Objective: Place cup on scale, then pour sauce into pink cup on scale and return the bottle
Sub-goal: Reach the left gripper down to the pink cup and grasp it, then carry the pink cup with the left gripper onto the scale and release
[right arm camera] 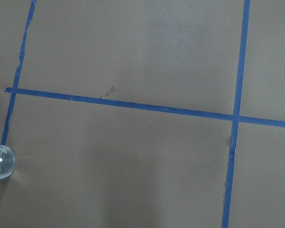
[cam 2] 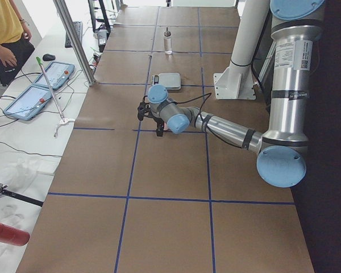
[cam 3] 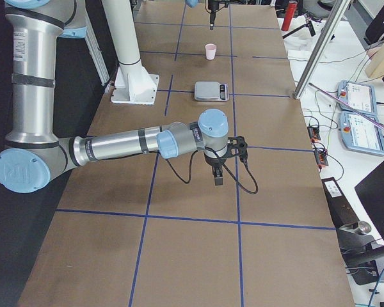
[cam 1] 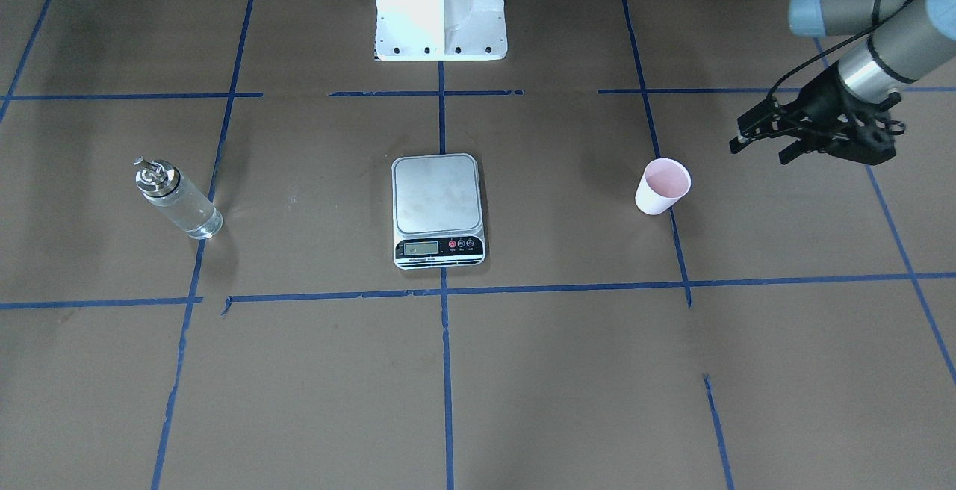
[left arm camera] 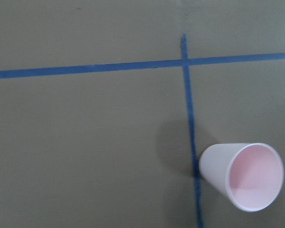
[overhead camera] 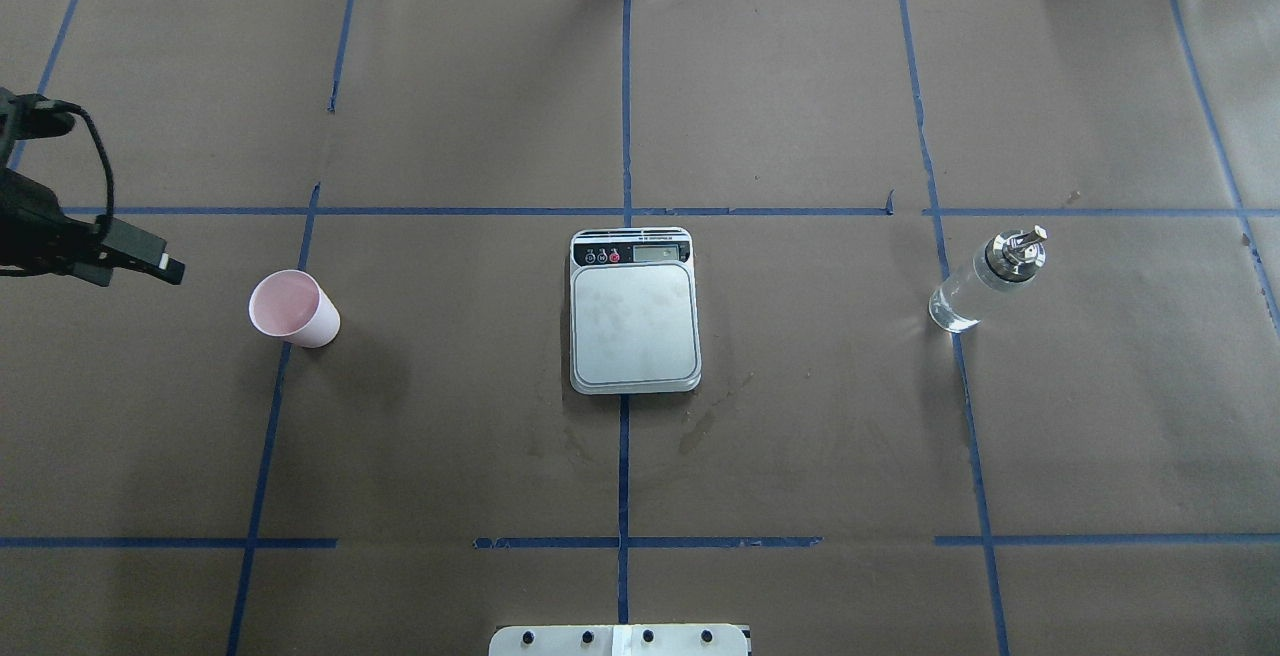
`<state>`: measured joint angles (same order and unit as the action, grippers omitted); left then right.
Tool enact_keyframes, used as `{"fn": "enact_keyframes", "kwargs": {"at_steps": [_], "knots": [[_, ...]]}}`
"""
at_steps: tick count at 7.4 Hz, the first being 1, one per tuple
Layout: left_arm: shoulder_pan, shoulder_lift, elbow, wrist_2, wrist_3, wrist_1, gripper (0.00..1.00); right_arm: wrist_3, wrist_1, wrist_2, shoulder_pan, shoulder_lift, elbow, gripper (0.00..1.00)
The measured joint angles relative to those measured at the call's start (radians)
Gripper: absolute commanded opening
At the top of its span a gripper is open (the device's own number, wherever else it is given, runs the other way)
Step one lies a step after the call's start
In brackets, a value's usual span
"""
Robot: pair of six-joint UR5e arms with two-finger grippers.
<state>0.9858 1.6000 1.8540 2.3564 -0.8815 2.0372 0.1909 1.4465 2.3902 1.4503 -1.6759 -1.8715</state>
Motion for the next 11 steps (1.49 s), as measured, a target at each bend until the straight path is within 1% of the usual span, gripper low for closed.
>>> {"fn": "enact_keyframes", "kwargs": {"at_steps": [2, 3, 4, 6, 7, 8, 11], "knots": [[-0.118, 0.054, -0.007, -0.131, -0.129, -0.004, 0.98, 0.002, -0.001, 0.001, -0.001, -0.006, -0.001, 1.00], [-0.159, 0.075, -0.021, -0.167, -0.154, -0.007, 0.91, 0.004, -0.009, 0.002, -0.001, -0.011, -0.002, 1.00], [-0.175, 0.084, -0.035, -0.182, -0.161, -0.007, 0.84, 0.006, -0.027, 0.004, -0.001, -0.015, -0.002, 1.00], [-0.185, 0.089, -0.062, -0.188, -0.160, -0.005, 0.73, 0.002, -0.046, 0.004, -0.001, -0.019, 0.000, 1.00], [-0.186, 0.092, -0.079, -0.188, -0.158, -0.002, 0.24, 0.000, -0.049, 0.004, -0.001, -0.021, 0.000, 1.00], [-0.186, 0.099, -0.094, -0.188, -0.156, 0.000, 0.00, -0.002, -0.050, 0.004, -0.001, -0.025, -0.001, 1.00], [-0.187, 0.119, -0.105, -0.174, -0.158, -0.006, 0.00, -0.002, -0.050, 0.004, -0.001, -0.028, -0.001, 1.00]]}}
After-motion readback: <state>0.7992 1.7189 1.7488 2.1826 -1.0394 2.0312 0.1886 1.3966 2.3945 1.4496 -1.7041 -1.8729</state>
